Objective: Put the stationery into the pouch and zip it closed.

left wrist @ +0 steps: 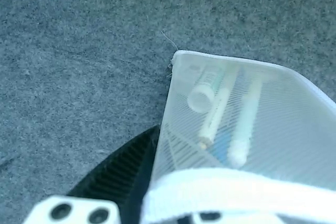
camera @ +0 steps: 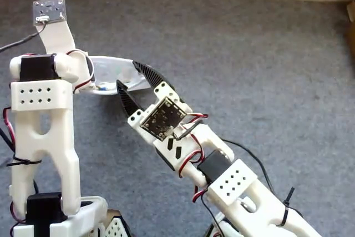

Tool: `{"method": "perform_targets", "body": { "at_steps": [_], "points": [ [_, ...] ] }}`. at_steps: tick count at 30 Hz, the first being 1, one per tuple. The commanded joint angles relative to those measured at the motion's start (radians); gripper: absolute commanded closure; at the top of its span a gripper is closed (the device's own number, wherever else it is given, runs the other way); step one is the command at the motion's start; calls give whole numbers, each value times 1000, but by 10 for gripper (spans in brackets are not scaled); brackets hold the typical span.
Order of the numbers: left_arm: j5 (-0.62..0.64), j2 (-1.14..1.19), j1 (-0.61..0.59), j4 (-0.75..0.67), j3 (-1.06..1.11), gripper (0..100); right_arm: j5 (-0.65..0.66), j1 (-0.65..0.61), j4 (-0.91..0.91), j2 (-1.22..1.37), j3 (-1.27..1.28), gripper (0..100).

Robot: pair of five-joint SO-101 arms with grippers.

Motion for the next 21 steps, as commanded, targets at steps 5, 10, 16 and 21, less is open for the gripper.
{"method": "perform_targets", "body": {
  "at_steps": [5,10,16,21],
  "points": [
    [-3,10,-25,-12,19,994,8,-2,16,2,-19,846],
    [-3,10,-25,-12,19,994,12,-2,16,2,-21,978],
    [-3,10,-25,-26,21,994,12,-2,18,-59,-16,994],
    [-3,10,-24,-26,21,994,8,-4,203,-205,-47,994]
  ]
}}
